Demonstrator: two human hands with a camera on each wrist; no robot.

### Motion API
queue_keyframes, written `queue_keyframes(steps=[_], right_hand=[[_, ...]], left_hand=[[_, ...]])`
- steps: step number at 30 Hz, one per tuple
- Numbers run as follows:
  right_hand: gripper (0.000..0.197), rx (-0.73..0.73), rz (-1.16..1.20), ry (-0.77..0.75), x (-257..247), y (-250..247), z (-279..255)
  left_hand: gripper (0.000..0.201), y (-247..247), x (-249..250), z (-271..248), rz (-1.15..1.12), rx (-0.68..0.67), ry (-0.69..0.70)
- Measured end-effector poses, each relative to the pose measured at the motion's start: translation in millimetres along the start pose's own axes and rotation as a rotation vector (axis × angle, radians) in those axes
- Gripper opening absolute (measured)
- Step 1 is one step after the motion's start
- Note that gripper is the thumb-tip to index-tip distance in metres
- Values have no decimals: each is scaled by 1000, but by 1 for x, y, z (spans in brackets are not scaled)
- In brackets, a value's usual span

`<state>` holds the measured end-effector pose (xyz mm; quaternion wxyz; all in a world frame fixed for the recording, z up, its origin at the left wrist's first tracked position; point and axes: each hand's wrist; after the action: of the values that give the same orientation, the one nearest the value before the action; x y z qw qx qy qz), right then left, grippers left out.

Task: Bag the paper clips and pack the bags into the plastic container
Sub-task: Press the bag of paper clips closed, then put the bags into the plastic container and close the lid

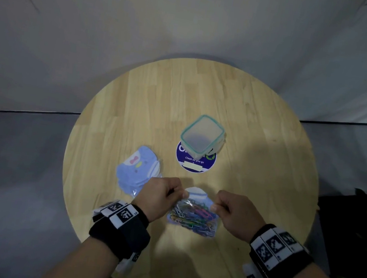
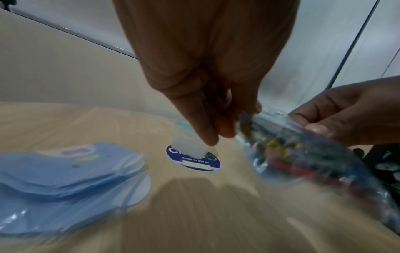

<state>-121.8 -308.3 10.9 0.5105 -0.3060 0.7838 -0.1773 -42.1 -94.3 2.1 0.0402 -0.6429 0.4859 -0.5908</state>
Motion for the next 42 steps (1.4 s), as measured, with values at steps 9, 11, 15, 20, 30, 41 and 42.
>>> queue_keyframes(steps=[9, 11, 15, 20, 30, 41, 42], right_hand=[[18, 11, 22, 47, 4, 1, 35], [29, 27, 17, 95, 14, -2, 41], [27, 147, 32, 250, 45, -11, 53], [24, 290, 29, 488, 65, -19, 69], [65, 445, 81, 333, -6, -42, 133], [93, 89, 375, 384, -16, -11, 158], [93, 57, 410, 358, -15, -7, 153]], left_hand=[[17, 10, 14, 26, -25, -72, 12], [24, 12, 7, 28, -37, -30, -4], [31, 3, -14, 32, -45, 3, -149], [30, -27, -52, 43, 218, 228, -276], [118, -31, -73, 41, 604, -66, -576], [76, 2, -73, 19, 326, 85, -574], [68, 4, -74, 18, 305, 112, -572]])
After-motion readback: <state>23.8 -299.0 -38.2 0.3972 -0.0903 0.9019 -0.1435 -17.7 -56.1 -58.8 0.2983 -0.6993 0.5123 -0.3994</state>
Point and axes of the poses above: each hand's wrist, its own z-axis towards the middle knuckle, its own y-axis out of the palm, x = y × z, and after that the axes turned 3 degrees about z, right-handed
